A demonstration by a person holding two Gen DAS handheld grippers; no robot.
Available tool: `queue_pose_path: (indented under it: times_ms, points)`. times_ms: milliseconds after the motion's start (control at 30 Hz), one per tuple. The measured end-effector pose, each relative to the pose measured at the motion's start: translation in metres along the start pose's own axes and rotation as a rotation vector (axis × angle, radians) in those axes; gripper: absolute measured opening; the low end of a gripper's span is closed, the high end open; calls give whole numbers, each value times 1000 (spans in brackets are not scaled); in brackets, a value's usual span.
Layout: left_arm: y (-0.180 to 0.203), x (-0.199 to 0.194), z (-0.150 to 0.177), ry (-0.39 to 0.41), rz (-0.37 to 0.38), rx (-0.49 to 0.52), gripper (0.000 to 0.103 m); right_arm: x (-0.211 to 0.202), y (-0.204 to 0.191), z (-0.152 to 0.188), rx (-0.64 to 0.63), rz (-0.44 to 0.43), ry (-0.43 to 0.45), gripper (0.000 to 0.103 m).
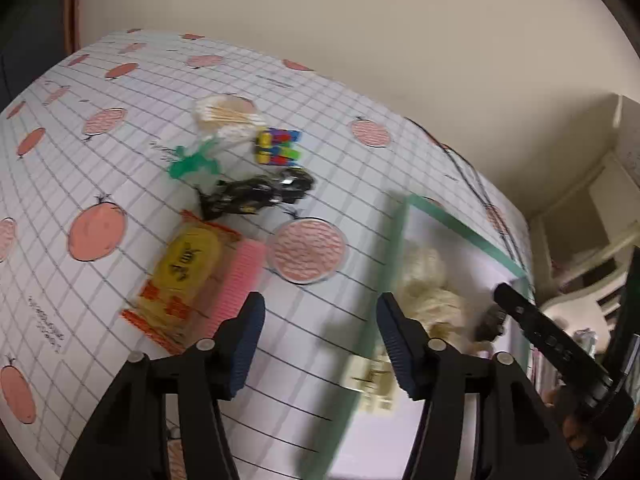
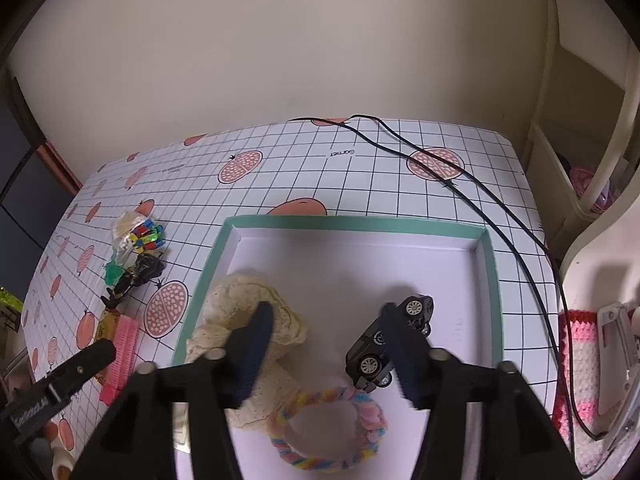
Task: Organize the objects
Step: 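Open both tools to drop the claw clip and toy car into the tray, then withdraw both tools from the tray toward the pink roller and snack packet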
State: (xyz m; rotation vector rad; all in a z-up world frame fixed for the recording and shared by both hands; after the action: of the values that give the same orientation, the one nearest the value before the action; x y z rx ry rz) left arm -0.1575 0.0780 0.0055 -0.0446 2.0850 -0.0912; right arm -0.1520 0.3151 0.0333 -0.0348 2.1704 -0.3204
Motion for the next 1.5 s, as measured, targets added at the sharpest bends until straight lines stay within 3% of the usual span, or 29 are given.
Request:
queue_pose_path:
  times_ms: [167, 300, 400, 533, 600, 667, 1000, 1200, 1500]
  points:
    - [-17, 4, -3, -3, -33, -31, 77, 1, -4, 0, -18, 6, 1, 77]
    - [-27, 4, -6, 13, -61, -45, 78, 2, -5, 0, -24, 8, 1, 84]
    - [-32, 4, -8, 24, -69, -55, 90, 3, -6, 0, -32, 11, 3, 92]
    - [-38, 1, -11, 53, -103, -65, 91, 3, -5, 0, -25, 20, 10, 101]
    - [-43, 0, -13, 66, -112, -74, 93, 3, -4, 0, -22, 34, 15, 101]
    - [-46, 0, -15, 66, -105, -84, 103, 3, -4, 0, -18, 37, 16, 102]
    - [-59, -3, -22, 84, -91, -91, 103, 5, -13, 3, -43, 42, 12, 103]
    - [-77, -10, -30, 87, -59, -118, 103, -12, -26, -6, -25, 29, 53, 103]
    - [-114, -22, -45, 139, -28, -158, 103, -38, -89, -28, -59, -37, 128, 103]
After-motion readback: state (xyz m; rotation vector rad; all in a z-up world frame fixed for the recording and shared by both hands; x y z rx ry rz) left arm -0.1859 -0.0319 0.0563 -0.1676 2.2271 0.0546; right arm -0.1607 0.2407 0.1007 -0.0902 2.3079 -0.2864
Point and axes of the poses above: each gripper's, at about its wrist camera, not at the fingertips, and x roughly the way its jaws point, y to its right, z to its underside, the point moved 3 cm from there along x, roughly the way its jaws point, and after that the axes turned 6 degrees about -z, right-handed, at the moved point
